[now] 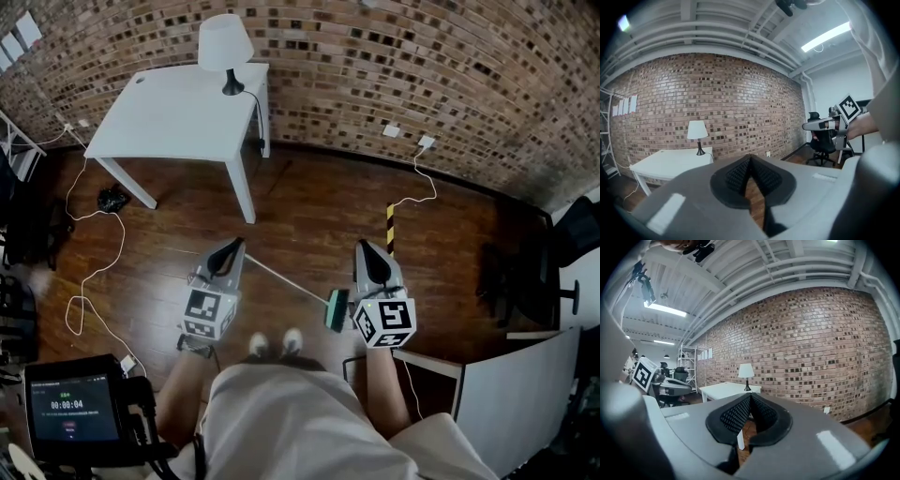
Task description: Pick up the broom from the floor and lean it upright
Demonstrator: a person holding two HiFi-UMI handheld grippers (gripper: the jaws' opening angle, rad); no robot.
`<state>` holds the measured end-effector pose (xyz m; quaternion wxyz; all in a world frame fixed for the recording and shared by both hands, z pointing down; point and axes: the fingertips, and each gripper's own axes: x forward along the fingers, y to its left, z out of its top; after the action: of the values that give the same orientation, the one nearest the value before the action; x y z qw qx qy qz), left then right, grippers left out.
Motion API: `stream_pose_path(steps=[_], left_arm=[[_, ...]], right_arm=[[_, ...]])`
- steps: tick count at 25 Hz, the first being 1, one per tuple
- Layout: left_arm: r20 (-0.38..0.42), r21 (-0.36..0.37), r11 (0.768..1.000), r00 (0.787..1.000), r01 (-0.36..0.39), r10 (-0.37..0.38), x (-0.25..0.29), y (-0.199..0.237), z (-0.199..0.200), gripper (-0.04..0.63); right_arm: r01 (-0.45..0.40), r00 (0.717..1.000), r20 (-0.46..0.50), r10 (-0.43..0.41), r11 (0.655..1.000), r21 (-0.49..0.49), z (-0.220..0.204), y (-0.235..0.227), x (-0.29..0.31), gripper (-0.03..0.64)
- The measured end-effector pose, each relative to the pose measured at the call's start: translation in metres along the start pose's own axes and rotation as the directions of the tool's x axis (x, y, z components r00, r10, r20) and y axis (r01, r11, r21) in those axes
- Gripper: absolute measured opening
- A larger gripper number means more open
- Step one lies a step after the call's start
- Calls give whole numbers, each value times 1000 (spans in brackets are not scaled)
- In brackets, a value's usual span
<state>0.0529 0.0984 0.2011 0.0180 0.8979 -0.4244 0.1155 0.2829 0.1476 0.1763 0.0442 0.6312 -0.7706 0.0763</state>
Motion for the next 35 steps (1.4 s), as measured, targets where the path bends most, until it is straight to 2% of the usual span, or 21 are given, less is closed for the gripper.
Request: stream_pose_path(steps=[7,10,13,19,23,27,29,32,35], left_arm=[[-36,10,1000,999,-6,7,14,6,-8,2],[-55,8,1000,998,-30,30,15,16,-17,2],[-90,-25,998,994,-62,60,11,29,-35,2],[-148,-72,993,986,-92,81,11,66,-77,2],[-201,-68,993,976,-95,79,19,96,-107,2],[-262,-75,992,962,-99,76,31,132,-153,2],[-289,-87,990,954,-110,80,36,150,-181,2],[-328,-113,982,939,-150,105,45,184,-225,2],[-384,-158,966,914,-206,132,54,207,-279,2]], right_arm=[[-51,999,-8,51,999,1,-3,-1,22,15],[-114,993,-33,114,993,14,-14,6,40,30],[-186,978,-93,186,982,10,-32,20,67,51],[-278,944,-185,274,961,7,-71,61,118,54],[-327,924,-229,307,943,-57,-101,88,157,54],[-394,884,-303,357,917,-68,-154,114,199,54],[-414,856,-353,378,910,-31,-190,124,222,56],[-397,832,-407,377,917,39,-245,136,263,61],[-400,786,-473,397,911,101,-302,150,298,82]])
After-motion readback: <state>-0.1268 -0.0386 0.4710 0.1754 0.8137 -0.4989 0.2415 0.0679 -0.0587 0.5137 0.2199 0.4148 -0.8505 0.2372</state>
